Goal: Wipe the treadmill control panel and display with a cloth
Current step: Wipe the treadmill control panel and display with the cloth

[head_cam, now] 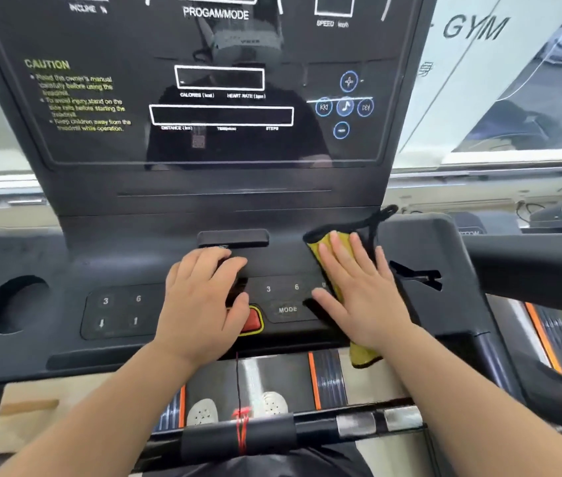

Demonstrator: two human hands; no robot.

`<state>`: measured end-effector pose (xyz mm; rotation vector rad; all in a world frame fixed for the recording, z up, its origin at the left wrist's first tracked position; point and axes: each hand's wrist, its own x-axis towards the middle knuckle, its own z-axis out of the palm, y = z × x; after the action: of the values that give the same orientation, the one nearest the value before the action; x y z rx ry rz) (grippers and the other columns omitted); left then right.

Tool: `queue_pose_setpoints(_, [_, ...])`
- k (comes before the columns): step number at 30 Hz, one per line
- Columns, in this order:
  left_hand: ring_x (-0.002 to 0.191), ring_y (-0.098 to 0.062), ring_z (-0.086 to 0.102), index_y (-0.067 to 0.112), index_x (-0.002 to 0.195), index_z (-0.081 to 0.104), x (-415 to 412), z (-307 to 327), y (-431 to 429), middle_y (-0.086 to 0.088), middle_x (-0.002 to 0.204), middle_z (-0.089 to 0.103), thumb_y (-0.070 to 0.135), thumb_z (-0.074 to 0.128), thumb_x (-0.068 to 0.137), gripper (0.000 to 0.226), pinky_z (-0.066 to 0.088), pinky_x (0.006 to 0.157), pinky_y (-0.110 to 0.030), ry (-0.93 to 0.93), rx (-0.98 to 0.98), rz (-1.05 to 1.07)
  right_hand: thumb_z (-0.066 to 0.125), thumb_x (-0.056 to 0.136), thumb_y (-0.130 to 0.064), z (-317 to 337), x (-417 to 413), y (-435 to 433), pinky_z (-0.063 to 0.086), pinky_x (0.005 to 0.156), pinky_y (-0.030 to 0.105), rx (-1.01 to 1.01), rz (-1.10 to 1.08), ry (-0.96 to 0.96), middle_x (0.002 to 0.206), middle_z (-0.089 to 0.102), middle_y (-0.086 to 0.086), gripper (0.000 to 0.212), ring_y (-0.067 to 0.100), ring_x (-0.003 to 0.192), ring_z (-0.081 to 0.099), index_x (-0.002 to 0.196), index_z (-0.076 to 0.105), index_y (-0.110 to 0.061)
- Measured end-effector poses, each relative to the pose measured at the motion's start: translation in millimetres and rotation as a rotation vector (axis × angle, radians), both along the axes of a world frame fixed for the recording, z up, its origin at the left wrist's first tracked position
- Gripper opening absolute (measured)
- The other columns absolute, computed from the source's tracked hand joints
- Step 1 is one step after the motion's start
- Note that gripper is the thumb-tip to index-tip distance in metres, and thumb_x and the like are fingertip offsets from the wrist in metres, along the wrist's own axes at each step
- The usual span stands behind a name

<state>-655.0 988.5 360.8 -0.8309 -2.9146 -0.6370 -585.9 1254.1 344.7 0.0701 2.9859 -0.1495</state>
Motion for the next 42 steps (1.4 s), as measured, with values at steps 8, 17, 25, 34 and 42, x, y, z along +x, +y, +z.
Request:
queue_pose_setpoints(8, [0.107, -0.027, 0.055, 0.018, 0.128, 0.062, 2, 11, 44, 0.0, 0.122, 0.062, 0.041, 0.048, 0.086, 0.05, 0.048, 0.091, -0.044, 0.0, -0.041, -0.03, -0.01, 0.09, -0.076, 8, 13, -37, -0.009, 0.127, 0.049, -0.135, 0.194, -0.076, 0.171, -0.012, -0.007, 0.088, 0.022, 0.156, -0.021, 0.164, -0.001, -0.029])
queue_pose_setpoints(17, [0.087, -0.03, 0.06, 0.013, 0.114, 0.071, -6, 6, 98, -0.005, 0.097, 0.065, 0.023, 0.069, 0.081, 0.034, 0.051, 0.07, -0.041, 0.01, -0.203, -0.122, 0.064, 0.095, -0.025, 8, 0, 26, 0.053, 0.085, 0.046, -0.251, -0.095, 0.361, 0.112, 0.068, 0.005, 0.037, 0.031, 0.099, 0.06, 0.129, 0.068, -0.013])
queue_pose_setpoints(25, [0.081, -0.026, 0.059, 0.017, 0.085, 0.076, -8, 21, 99, -0.002, 0.086, 0.062, 0.005, 0.053, 0.077, 0.027, 0.045, 0.067, -0.033, -0.011, 0.071, -0.118, 0.067, 0.095, -0.019, 5, -17, 24, 0.048, 0.079, 0.043, -0.287, -0.067, 0.383, 0.107, 0.06, 0.004, 0.045, 0.029, 0.091, 0.054, 0.139, 0.062, -0.024])
queue_pose_setpoints(34, [0.099, -0.006, 0.061, 0.033, 0.073, 0.064, 6, 70, 73, 0.01, 0.11, 0.062, -0.016, 0.06, 0.079, 0.049, 0.045, 0.079, -0.011, -0.278, 0.471, -0.131, 0.062, 0.096, -0.051, 42, -20, 26, 0.031, 0.114, 0.048, -0.319, 0.086, 0.066, 0.149, 0.04, -0.005, 0.058, 0.023, 0.137, 0.034, 0.151, 0.042, -0.046])
queue_pose_setpoints(42, [0.079, -0.009, 0.059, 0.031, 0.083, 0.065, 9, 117, 73, 0.01, 0.078, 0.064, 0.006, 0.06, 0.086, 0.026, 0.048, 0.067, -0.023, -0.194, 0.429, 0.003, 0.064, 0.092, -0.045, 113, 1, -7, 0.052, 0.069, 0.039, -1.055, 0.175, 0.114, 0.081, 0.065, 0.011, 0.037, 0.023, 0.074, 0.061, 0.087, 0.068, -0.008])
